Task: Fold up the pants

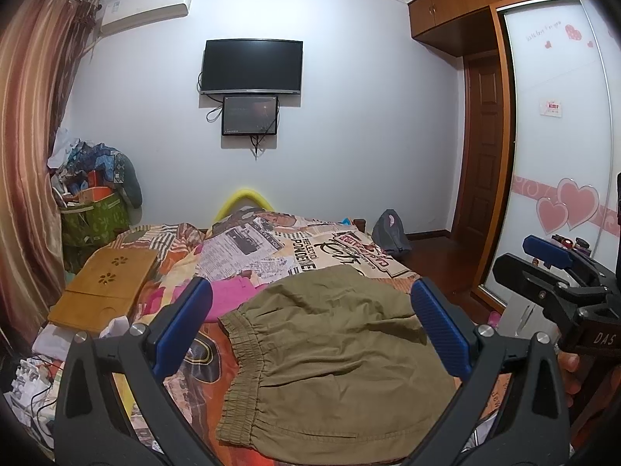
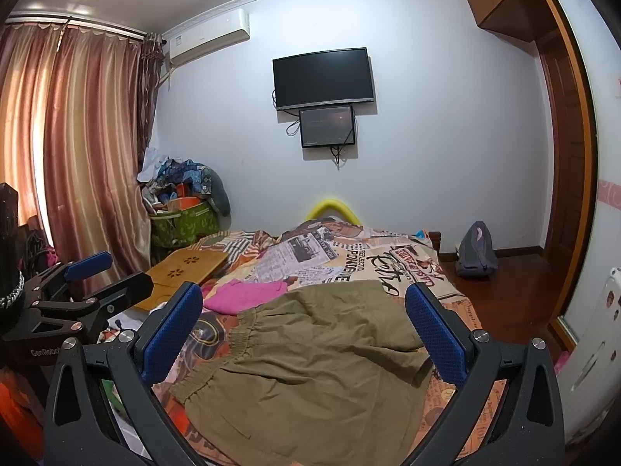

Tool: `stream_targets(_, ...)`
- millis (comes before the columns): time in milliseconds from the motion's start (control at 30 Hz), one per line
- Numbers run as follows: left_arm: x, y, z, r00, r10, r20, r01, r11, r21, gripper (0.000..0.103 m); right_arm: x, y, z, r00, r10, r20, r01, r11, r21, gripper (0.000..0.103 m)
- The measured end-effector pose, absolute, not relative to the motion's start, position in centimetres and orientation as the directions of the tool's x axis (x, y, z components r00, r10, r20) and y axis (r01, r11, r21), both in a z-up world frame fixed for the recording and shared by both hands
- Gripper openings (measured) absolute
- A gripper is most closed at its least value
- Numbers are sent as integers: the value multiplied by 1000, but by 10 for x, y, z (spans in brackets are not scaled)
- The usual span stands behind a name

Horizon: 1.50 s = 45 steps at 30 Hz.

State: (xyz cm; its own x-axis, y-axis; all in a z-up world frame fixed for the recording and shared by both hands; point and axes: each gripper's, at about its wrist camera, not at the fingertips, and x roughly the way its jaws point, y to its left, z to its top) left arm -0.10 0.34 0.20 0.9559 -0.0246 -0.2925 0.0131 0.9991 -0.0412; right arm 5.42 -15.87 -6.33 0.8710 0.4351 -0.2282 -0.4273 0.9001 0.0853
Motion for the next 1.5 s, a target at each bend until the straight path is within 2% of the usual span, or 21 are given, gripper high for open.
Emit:
stream_targets(933,7,5,-4,954,-18,-298,6,999,-40,103,58,-160,-63,870,432,-237,-420,902,104,103)
stream_targets(1200,26,10,-13,950,17,-311,-26,999,-23,103,81,-162,-71,866,415,-280,-405,910,96,103)
stream_targets(1500,90,38,-33,926,46,-375,-60,998,-25,103,142,-163,-85,828,419,-372,-432,900,54,103)
